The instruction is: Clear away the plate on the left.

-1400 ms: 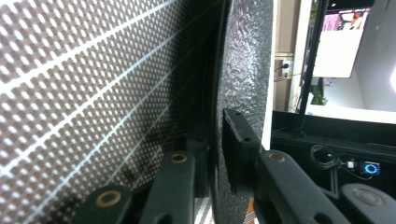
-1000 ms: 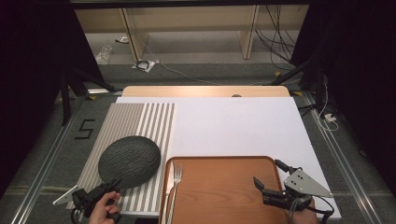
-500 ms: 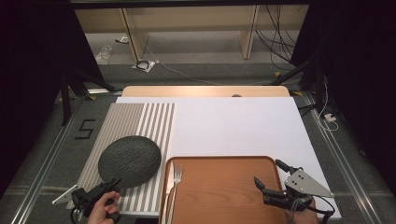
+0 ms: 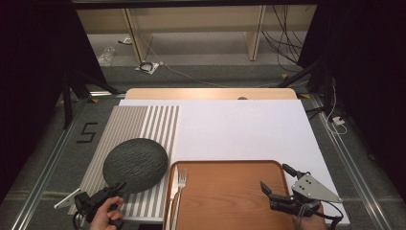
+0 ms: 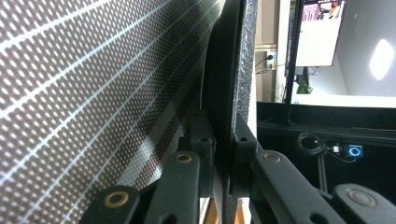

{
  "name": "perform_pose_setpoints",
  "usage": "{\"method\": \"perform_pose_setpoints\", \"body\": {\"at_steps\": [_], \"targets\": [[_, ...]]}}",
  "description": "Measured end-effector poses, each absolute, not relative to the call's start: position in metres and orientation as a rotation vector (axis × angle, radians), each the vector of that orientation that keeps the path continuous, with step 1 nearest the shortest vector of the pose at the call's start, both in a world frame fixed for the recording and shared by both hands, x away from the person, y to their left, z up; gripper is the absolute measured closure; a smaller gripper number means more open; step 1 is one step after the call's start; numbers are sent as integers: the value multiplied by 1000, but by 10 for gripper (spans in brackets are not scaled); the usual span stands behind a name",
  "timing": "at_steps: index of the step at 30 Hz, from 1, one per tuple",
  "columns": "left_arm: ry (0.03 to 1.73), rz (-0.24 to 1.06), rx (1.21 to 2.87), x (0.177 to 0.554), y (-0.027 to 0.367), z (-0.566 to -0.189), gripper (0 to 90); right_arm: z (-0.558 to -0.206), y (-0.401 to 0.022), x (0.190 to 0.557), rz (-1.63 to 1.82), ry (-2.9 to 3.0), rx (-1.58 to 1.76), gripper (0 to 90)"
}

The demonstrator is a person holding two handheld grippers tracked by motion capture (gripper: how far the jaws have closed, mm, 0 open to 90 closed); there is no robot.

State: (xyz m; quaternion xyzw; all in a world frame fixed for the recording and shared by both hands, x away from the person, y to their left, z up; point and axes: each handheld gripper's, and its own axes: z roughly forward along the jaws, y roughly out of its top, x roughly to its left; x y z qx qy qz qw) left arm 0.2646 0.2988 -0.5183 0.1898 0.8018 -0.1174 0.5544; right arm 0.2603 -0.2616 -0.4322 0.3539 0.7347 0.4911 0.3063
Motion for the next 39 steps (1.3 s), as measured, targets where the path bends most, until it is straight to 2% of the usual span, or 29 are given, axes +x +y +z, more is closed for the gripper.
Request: {"method": "perform_pose_setpoints", "body": {"at_steps": [14,23,39], "targets": [[1855,-293,490,263,288,-512,841,-432,-262,261,1304,1945,942,130],[1832,-362,510,264,278,-509,836,-433,-264,261,1302,1942,948,130],[1783,-397,589,264,260,-500,832,-432,-264,260,1303,1940,951,130]]}}
